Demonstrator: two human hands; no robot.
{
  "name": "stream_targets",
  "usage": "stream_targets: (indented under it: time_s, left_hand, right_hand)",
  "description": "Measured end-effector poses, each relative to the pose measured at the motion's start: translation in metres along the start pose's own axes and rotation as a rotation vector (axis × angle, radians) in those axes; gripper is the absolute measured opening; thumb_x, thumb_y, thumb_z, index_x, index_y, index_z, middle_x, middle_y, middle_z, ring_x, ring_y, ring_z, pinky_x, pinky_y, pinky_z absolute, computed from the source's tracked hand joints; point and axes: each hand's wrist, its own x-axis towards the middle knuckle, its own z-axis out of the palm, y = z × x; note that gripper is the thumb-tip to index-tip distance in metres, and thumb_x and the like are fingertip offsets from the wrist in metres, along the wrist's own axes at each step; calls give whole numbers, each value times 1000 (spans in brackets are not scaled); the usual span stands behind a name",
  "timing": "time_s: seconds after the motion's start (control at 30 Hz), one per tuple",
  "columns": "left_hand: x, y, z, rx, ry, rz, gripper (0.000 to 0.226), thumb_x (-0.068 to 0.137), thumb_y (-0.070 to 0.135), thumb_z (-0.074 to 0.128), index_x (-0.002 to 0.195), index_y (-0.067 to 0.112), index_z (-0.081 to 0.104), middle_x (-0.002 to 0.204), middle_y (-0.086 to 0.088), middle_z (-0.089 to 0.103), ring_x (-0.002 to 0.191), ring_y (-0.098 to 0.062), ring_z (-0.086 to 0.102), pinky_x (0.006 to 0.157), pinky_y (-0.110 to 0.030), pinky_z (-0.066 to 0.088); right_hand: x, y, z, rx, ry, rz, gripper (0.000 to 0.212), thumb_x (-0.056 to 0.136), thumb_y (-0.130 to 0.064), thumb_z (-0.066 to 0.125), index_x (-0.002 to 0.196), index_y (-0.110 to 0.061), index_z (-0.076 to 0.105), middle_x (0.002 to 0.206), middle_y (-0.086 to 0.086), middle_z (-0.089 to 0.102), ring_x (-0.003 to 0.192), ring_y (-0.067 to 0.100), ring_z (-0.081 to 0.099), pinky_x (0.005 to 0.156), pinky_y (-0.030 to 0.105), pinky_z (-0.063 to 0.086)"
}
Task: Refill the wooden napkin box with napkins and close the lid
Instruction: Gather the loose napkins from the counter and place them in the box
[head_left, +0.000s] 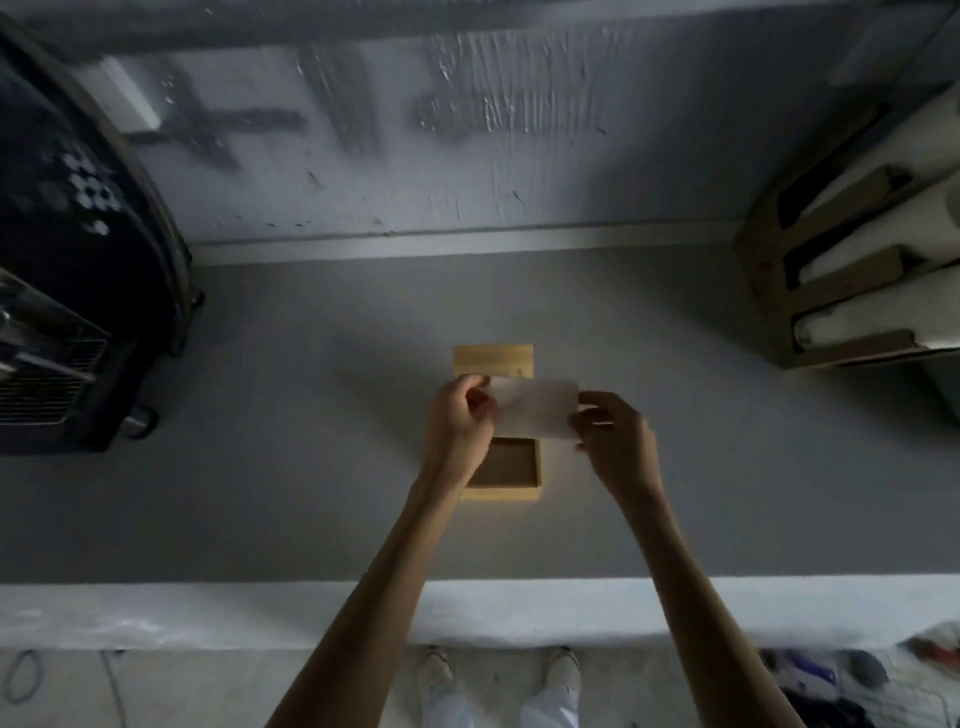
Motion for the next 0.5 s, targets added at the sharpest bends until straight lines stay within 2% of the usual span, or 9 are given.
stream_targets:
  time_s: [0.07,0.13,0.23,0.27,0.33,0.4,0.5]
  left_hand:
    - [13,-12,-14,109,-35,-133,23,83,5,58,104,2,64,105,-16,70,101,-30,64,80,-30,47]
    - [14,-27,-15,194,-94,-199,25,84,5,55,109,0,56,109,-20,66,105,-37,61,81,-36,45]
    - [6,-41,-1,264,-210,-219,55,87,2,46,140,-3,31,127,-25,56,117,-42,52,94,-42,44]
    - [3,-42,3,257,-217,-227,55,89,2,43,142,-1,27,129,-24,55,119,-42,51,94,-41,43]
    - [0,-43,8,258,-214,-210,46,89,4,42,134,1,32,126,-22,56,116,-41,53,90,-40,44]
    - [-1,-44,11,284,-238,-205,51,87,3,46,135,1,28,129,-21,53,117,-41,52,92,-42,45]
    - [-1,-46,15,384,-291,-176,64,92,7,45,147,0,12,141,-22,43,125,-40,46,102,-46,40]
  right_hand:
    - [3,-11,32,-140,-48,28,28,84,-15,62,111,-22,64,93,8,76,81,30,72,72,41,58]
    - [-1,-11,57,-306,-83,58,28,85,-15,56,113,-22,59,97,13,74,88,35,69,71,39,55]
    - [-16,-6,76,-483,-66,-3,25,91,-9,48,113,-20,52,97,13,72,81,35,68,62,39,54]
    - [-20,-4,79,-518,-54,-33,25,92,-8,47,114,-20,51,97,12,72,80,33,68,58,37,51]
    - [-22,-5,81,-579,-44,-77,28,93,-5,46,118,-19,50,96,11,72,79,32,68,55,31,42]
    - [-22,-5,83,-648,-70,-101,32,92,-2,47,121,-16,49,95,12,72,80,31,69,57,33,47]
    - [-23,-8,89,-798,-171,-96,36,91,-4,54,125,-13,45,106,13,69,93,30,69,74,38,59]
